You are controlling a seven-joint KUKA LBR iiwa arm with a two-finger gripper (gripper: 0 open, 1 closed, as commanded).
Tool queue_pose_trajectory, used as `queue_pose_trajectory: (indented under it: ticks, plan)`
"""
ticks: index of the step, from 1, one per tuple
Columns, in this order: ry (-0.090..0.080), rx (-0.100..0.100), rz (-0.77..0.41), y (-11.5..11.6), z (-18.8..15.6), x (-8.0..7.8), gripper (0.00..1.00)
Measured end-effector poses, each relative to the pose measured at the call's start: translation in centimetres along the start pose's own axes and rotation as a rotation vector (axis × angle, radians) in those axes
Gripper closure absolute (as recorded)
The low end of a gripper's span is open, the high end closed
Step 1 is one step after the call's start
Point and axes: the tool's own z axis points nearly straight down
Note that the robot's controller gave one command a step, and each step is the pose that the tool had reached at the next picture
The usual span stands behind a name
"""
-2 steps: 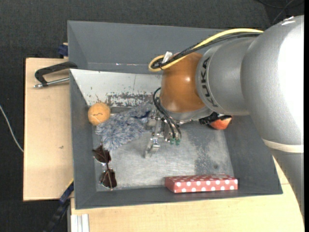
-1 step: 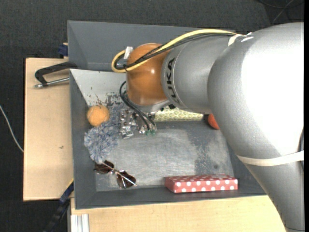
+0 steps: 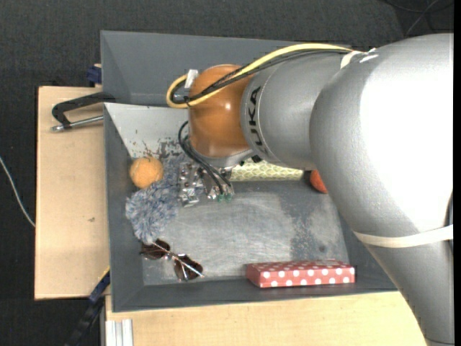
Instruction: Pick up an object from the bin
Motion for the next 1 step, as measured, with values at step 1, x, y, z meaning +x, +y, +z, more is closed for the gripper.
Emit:
queue_pose_trajectory:
  ticks: [1]
  plan:
    - [0.011,-0.005,0.013,0.01,-5.92,0.51,1.00]
